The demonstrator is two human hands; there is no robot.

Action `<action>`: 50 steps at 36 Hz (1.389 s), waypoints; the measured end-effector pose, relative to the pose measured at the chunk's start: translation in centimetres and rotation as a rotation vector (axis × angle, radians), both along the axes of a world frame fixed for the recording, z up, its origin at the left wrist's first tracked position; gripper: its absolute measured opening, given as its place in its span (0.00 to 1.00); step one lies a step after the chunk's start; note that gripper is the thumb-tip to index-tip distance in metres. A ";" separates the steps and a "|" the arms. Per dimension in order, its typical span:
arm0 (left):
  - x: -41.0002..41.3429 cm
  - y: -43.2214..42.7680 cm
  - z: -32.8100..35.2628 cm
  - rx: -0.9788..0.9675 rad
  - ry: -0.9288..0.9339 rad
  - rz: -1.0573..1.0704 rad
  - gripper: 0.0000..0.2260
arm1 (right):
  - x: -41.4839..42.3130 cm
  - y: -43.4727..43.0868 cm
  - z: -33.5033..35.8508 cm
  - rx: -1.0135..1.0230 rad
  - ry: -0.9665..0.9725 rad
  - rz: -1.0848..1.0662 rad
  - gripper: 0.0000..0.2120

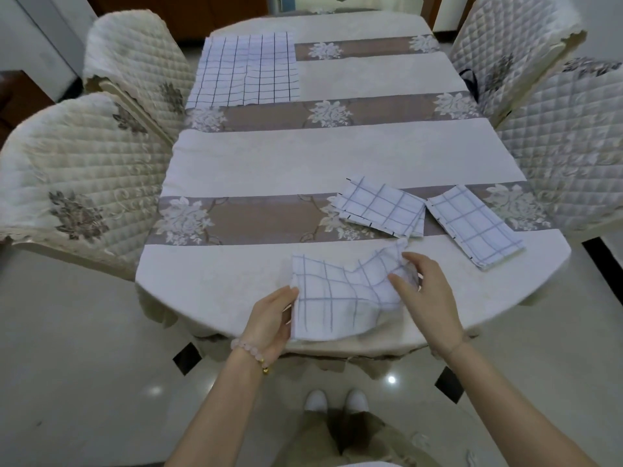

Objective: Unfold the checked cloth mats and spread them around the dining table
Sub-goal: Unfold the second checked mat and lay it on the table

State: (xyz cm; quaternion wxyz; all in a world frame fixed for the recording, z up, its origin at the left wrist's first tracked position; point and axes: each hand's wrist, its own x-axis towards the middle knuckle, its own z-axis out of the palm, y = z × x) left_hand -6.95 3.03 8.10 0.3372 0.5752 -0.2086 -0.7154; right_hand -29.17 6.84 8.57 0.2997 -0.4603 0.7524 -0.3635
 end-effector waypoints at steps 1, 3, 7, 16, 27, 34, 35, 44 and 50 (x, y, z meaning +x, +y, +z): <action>-0.2 0.2 0.3 -0.032 0.006 0.002 0.07 | 0.7 0.5 0.5 -0.036 0.076 0.049 0.22; -0.8 0.4 1.1 -0.090 0.005 0.027 0.05 | 1.9 1.3 1.3 -0.150 0.274 0.095 0.21; -2.0 0.4 2.9 -0.161 0.021 0.131 0.03 | 3.7 2.3 3.9 -0.261 0.196 0.170 0.22; -4.4 -0.3 5.5 -0.222 0.147 0.030 0.12 | 7.0 1.4 5.3 -0.054 -0.344 0.235 0.28; -3.2 -1.8 6.8 -0.394 -0.026 -0.069 0.07 | 2.9 -1.2 6.2 -0.197 -0.359 0.103 0.07; 2.7 -5.5 9.0 -0.519 -0.233 -0.021 0.06 | -3.5 -4.1 7.2 -0.088 -0.715 0.010 0.24; 3.7 -6.1 9.1 -0.523 -0.262 -0.026 0.07 | -4.3 -4.7 7.3 -0.070 -0.694 0.029 0.29; 7.8 -12.9 5.2 -0.497 -0.625 -0.294 0.05 | -7.6 -9.9 3.5 0.263 -0.465 0.055 0.18; 6.5 -14.0 -1.1 -0.341 -0.752 -0.262 0.04 | -7.2 -9.2 -0.2 0.424 -0.570 0.012 0.11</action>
